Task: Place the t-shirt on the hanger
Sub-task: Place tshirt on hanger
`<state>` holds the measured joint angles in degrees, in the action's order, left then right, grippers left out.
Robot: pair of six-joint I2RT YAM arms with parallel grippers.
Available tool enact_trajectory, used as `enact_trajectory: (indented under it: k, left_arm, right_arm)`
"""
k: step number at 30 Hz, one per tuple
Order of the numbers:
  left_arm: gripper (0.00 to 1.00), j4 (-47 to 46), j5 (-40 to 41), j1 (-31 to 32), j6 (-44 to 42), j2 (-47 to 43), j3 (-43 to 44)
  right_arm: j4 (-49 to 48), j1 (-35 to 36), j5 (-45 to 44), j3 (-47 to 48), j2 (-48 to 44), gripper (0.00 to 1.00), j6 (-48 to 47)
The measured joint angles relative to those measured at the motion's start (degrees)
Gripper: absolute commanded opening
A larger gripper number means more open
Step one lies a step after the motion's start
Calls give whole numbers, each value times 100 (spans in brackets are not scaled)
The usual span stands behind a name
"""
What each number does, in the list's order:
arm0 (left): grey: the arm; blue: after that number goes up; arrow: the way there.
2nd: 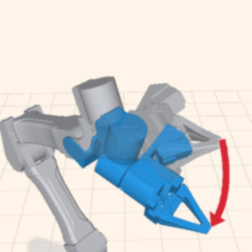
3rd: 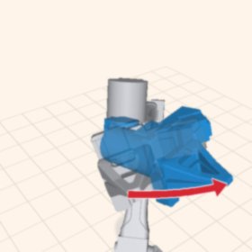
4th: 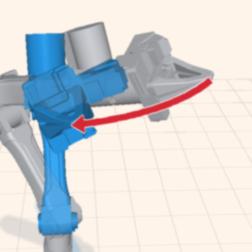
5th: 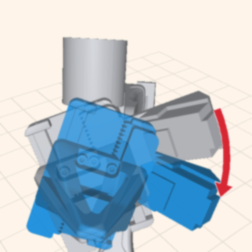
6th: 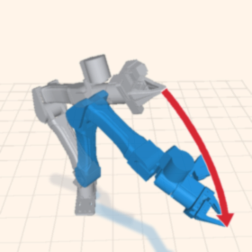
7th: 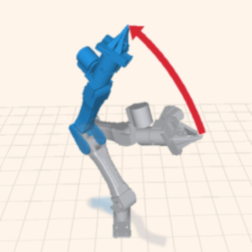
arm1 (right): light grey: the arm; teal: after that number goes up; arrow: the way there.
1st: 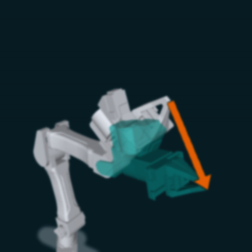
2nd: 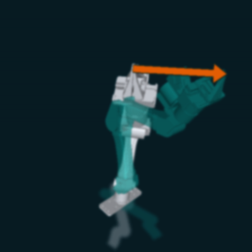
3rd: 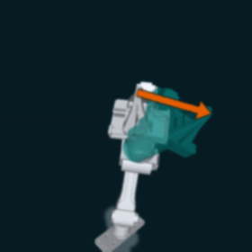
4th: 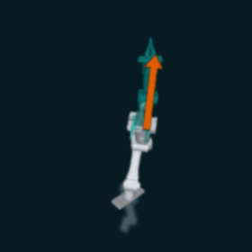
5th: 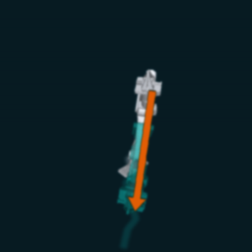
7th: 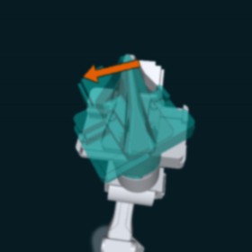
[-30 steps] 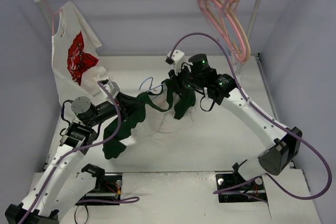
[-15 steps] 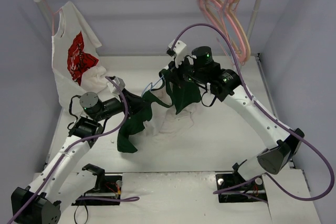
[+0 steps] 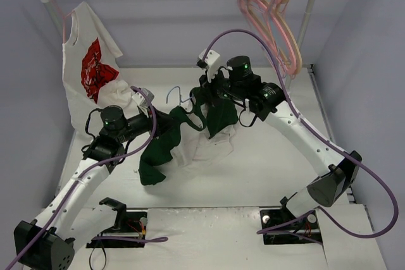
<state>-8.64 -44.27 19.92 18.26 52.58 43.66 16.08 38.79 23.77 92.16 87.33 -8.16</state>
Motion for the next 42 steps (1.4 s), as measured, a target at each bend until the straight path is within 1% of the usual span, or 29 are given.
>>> enact_trajectory:
  k: [3, 7, 10, 11, 13, 14, 15, 17, 19, 20, 24, 27, 32, 38, 42]
  left_arm:
    - [0, 291, 243, 0, -52, 15, 83]
    - [0, 505, 367, 0, -111, 26, 149]
    - [0, 560, 367, 0, -125, 24, 157]
    - [0, 562, 363, 0, -125, 24, 157]
    - [0, 555, 345, 0, -125, 13, 157]
    - [0, 549, 328, 0, -122, 2, 157]
    - [0, 535, 308, 0, -120, -11, 157]
    - [0, 516, 258, 0, -109, -37, 157]
    - [0, 481, 214, 0, -101, -59, 157]
    - [0, 466, 203, 0, -92, -66, 157]
    - [0, 409, 162, 0, -59, -116, 155]
    - [0, 400, 85, 0, -22, -149, 155]
    - [0, 400, -35, 0, 4, -181, 155]
    - [0, 417, -197, 0, 2, -190, 160]
    - [0, 514, -278, 0, -2, -190, 223]
  right_arm:
    - [-72, 26, 31, -94, -2, 3, 0]
    - [-85, 33, 87, -164, -2, 4, 0]
    - [-85, 33, 138, -164, -2, 10, 0]
    - [-83, 33, 144, -164, 0, 17, 0]
    - [-87, 31, 162, -164, 0, 23, -22]
    - [-87, 31, 170, -164, 0, 30, -39]
    - [-85, 28, 177, -164, 0, 35, -52]
    - [-83, -4, 181, -164, 0, 42, -98]
    - [-83, -66, 227, -164, -4, 45, -129]
    - [-81, -125, 258, -164, -11, 48, -146]
    - [-39, -584, 358, -195, -138, 50, -332]
    - [-9, -984, 492, -317, -354, 49, -601]
    - [22, -1692, 931, -748, -708, 50, -1401]
    - [243, -1768, 1235, -1123, -675, 54, -2682]
    - [306, -1759, 1401, -1137, -490, 55, -3314]
